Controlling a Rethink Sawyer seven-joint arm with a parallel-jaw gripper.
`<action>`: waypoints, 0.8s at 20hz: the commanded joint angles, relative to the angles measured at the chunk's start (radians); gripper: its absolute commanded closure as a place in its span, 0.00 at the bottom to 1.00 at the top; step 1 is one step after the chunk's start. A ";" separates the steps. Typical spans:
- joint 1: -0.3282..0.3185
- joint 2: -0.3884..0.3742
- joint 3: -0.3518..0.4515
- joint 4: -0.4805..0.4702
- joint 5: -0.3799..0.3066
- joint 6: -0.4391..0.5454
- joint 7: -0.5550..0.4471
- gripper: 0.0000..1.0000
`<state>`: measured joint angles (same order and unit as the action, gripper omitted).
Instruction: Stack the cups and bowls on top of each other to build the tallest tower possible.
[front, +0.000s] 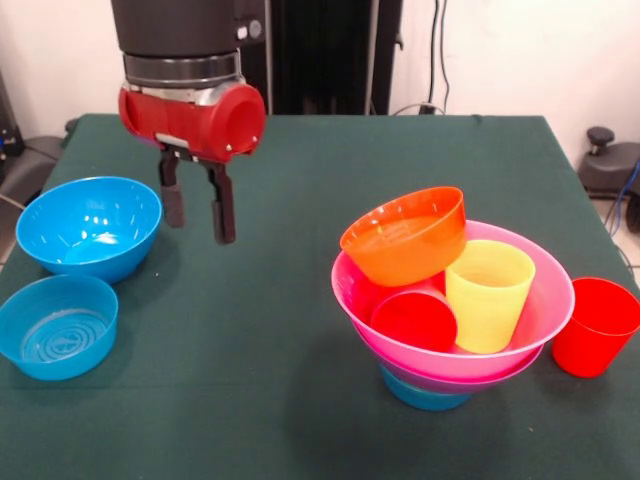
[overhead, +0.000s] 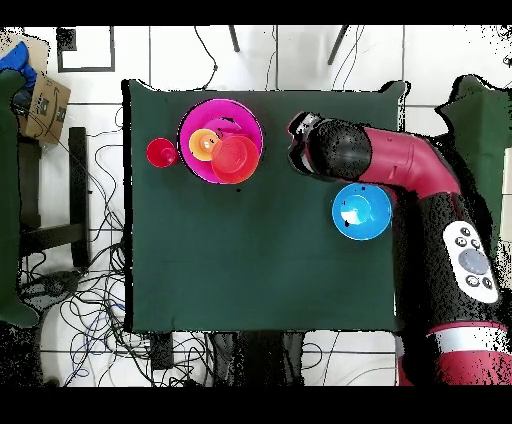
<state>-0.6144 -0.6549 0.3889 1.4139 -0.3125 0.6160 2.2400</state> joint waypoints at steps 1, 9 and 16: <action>0.007 0.061 0.079 0.119 -0.116 -0.073 -0.210 0.00; -0.022 0.018 0.097 0.175 -0.120 -0.039 -0.206 0.00; -0.022 -0.089 0.132 0.198 -0.053 0.082 -0.183 0.00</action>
<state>-0.6402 -0.6939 0.4498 1.5375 -0.3645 0.5672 2.2398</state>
